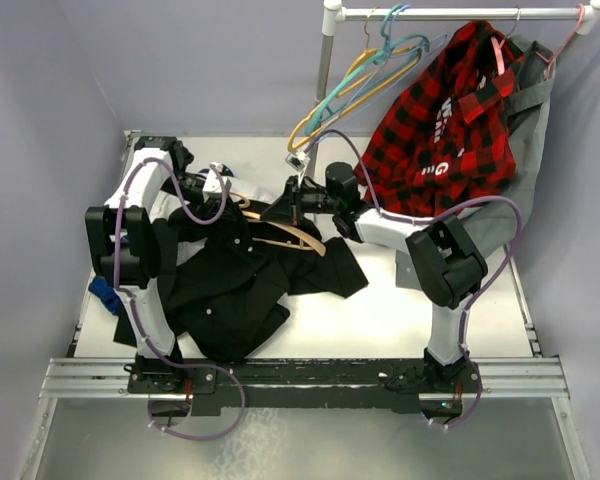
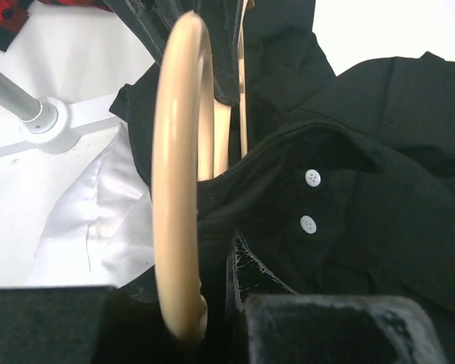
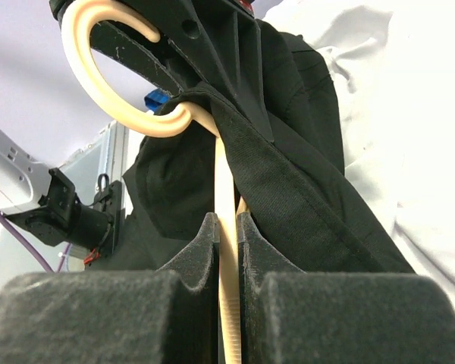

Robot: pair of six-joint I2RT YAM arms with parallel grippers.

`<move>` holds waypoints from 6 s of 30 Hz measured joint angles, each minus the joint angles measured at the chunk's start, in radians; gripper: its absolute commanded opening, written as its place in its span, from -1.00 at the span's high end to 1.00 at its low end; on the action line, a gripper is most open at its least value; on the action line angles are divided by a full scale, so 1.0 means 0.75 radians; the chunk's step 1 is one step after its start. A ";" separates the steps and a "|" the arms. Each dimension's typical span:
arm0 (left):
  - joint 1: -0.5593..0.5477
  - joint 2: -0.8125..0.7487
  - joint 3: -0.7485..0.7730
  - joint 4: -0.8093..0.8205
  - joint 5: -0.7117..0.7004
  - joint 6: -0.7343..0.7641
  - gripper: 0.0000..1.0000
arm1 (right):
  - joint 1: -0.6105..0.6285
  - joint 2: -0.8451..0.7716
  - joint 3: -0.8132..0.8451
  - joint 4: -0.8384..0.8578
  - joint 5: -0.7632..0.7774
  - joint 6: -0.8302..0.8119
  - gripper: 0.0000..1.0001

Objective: Place the shirt on the hanger
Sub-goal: Hang the shirt on the hanger.

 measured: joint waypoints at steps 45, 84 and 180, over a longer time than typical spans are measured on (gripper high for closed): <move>0.112 -0.527 -0.152 -0.009 -0.006 0.021 1.00 | -0.165 -0.339 -1.210 1.029 0.652 -0.708 -0.99; 0.068 -0.639 -0.195 -0.009 0.057 -0.047 1.00 | -0.367 0.077 -0.788 1.193 0.153 0.693 -0.16; 0.062 -0.741 -0.320 0.519 -0.345 -0.665 1.00 | -0.335 -0.158 -0.741 0.970 0.269 0.342 1.00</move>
